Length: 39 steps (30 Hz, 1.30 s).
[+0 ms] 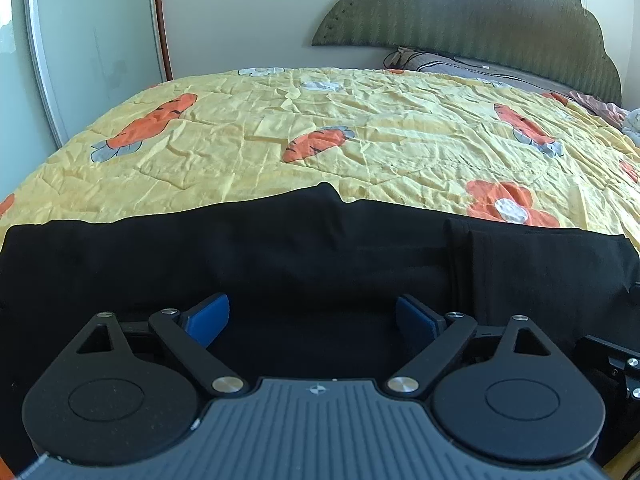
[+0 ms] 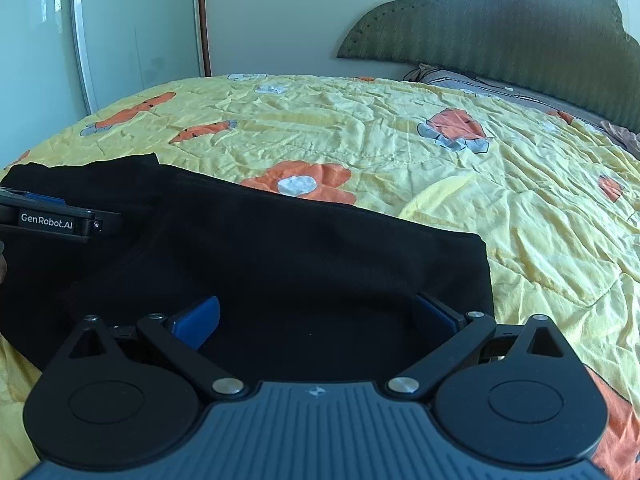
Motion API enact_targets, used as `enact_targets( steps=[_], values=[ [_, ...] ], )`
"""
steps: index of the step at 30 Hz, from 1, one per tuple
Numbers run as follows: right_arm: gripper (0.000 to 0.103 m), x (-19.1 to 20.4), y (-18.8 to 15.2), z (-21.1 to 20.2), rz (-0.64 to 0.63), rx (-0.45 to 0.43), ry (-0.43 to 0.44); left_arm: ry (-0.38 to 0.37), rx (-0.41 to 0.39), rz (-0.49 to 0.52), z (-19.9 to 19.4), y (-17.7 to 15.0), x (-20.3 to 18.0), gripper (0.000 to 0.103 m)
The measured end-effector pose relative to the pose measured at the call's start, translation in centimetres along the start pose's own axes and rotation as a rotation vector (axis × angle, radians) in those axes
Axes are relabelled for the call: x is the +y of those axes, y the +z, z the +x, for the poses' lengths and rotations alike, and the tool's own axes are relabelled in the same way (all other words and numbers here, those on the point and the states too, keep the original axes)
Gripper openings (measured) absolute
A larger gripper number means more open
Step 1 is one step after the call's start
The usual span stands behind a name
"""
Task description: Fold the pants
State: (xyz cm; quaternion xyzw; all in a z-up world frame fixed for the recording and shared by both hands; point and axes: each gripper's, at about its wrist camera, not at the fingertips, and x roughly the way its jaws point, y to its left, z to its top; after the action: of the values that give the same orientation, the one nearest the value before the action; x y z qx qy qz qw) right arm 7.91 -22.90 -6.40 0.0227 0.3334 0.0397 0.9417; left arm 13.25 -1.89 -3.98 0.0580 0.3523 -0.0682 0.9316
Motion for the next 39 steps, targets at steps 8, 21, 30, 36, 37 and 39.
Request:
enact_targets(
  steps=[8, 21, 30, 36, 37, 39],
  values=[
    [0.103, 0.2, -0.6, -0.8, -0.006, 0.005, -0.006, 0.018, -0.049, 0.010, -0.2, -0.9, -0.1, 0.098],
    [0.103, 0.2, -1.4, -1.2, -0.008, -0.027, -0.001, 0.016, -0.070, -0.008, -0.3, -1.4, 0.1, 0.100],
    [0.103, -0.5, -2.9, -3.7, -0.025, 0.010, 0.049, 0.000, -0.069, -0.014, -0.5, -1.4, 0.3, 0.100],
    [0.103, -1.7, -3.9, -7.5, -0.049, -0.002, 0.003, -0.067, -0.115, -0.053, -3.5, -1.3, 0.0, 0.097],
    [0.103, -2.1, -3.8, -8.2, -0.032, -0.029, 0.002, -0.074, -0.118, -0.039, -3.7, -1.2, -0.6, 0.097],
    [0.103, -2.8, -3.1, -9.0, 0.019, -0.071, 0.021, -0.079, -0.120, 0.015, -4.0, -1.1, -2.0, 0.097]
  ],
)
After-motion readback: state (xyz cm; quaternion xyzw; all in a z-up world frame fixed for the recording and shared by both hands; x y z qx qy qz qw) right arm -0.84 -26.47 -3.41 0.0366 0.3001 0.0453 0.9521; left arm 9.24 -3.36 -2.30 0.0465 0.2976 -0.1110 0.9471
